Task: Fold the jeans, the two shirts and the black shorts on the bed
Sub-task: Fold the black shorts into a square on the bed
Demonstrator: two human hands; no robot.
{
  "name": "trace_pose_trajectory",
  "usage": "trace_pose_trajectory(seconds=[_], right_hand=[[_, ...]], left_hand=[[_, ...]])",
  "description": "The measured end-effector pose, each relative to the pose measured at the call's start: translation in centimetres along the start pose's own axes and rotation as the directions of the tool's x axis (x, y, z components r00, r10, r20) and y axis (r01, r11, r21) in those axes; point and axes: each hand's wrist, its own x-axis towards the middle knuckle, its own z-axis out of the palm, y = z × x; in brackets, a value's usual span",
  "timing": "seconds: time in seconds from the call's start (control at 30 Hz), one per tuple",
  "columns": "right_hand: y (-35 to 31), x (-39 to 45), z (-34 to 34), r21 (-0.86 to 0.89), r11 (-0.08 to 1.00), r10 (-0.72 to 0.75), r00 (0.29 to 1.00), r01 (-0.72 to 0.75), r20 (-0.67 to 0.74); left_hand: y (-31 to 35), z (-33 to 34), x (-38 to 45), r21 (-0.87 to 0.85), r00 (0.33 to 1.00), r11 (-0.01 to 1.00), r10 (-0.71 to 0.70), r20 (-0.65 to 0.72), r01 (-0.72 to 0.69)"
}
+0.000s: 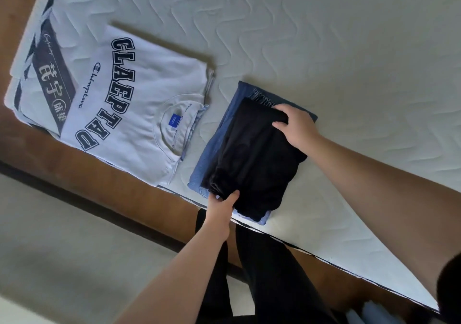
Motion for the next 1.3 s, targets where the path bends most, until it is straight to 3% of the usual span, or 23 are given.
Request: trace_pose_trajectory(seconds=[0.2, 0.33, 0.4, 0.47, 0.53, 0.6, 0.67, 0.73, 0.83, 0.93, 1.13, 1.3], right_hand=[[1.4, 1.3, 1.3, -0.05, 0.998, 0.045, 0.999, -0.047, -0.025], [1.5, 1.5, 2.1, -0.217, 0.975, 0.013, 0.993, -0.038, -0.115], [1.6, 0.7, 2.5, -0.252, 0.967, -0.012, 0.974, -0.046, -0.225], [1.8, -0.9, 3.0, -0.224, 0.973, -0.034, 0.937, -0.048, -0.348], [2.1, -2.9, 3.9, -0.209, 0.976, -0.046, 0.896, -0.053, -0.442], [2.3, -4.8, 5.1, -0.213, 0.975, -0.046, 0.875, -0.066, -0.481], [2.4, -6.2, 6.3, -0.217, 0.972, -0.025, 0.88, -0.09, -0.474], [2.5, -7.0, 7.4, -0.219, 0.968, 0.016, 0.897, -0.124, -0.441], [2.3, -6.5, 8.7, -0.232, 0.958, 0.062, 0.909, -0.17, -0.412], [2.8, -5.4, 9.6, -0.276, 0.94, 0.08, 0.918, -0.199, -0.389], [7.5, -5.2, 9.8, -0.427, 0.901, -0.042, 0.966, -0.074, -0.254], [6.7, -5.0, 9.1, -0.401, 0.911, -0.003, 0.97, -0.098, -0.244]], left_hand=[[-0.2, -0.2, 0.9, 0.009, 1.0, 1.0, 0.008, 0.027, -0.009], [0.4, 0.5, 0.6, 0.236, 0.992, 0.97, 0.078, -0.096, -0.054], [0.8, 0.7, -0.4, 0.369, 0.959, 0.926, 0.173, -0.227, -0.079], [1.2, 0.4, -1.4, 0.475, 0.865, 0.853, 0.391, -0.313, -0.214], [1.6, -0.2, -1.6, 0.662, 0.698, 0.621, 0.687, -0.201, -0.421], [2.7, 0.0, -0.7, 0.784, 0.523, 0.262, 0.848, 0.092, -0.562], [4.4, 1.3, 0.7, 0.791, 0.383, -0.05, 0.855, 0.35, -0.61], [6.6, 3.4, 2.5, 0.741, 0.291, -0.316, 0.774, 0.562, -0.592], [9.8, 6.6, 5.1, 0.645, 0.303, -0.602, 0.576, 0.759, -0.47], [12.1, 7.9, 8.0, 0.572, 0.359, -0.739, 0.457, 0.814, -0.356], [13.1, 6.7, 11.5, 0.514, 0.401, -0.797, 0.378, 0.834, -0.318], [13.3, 7.2, 11.0, 0.527, 0.436, -0.773, 0.363, 0.823, -0.352]])
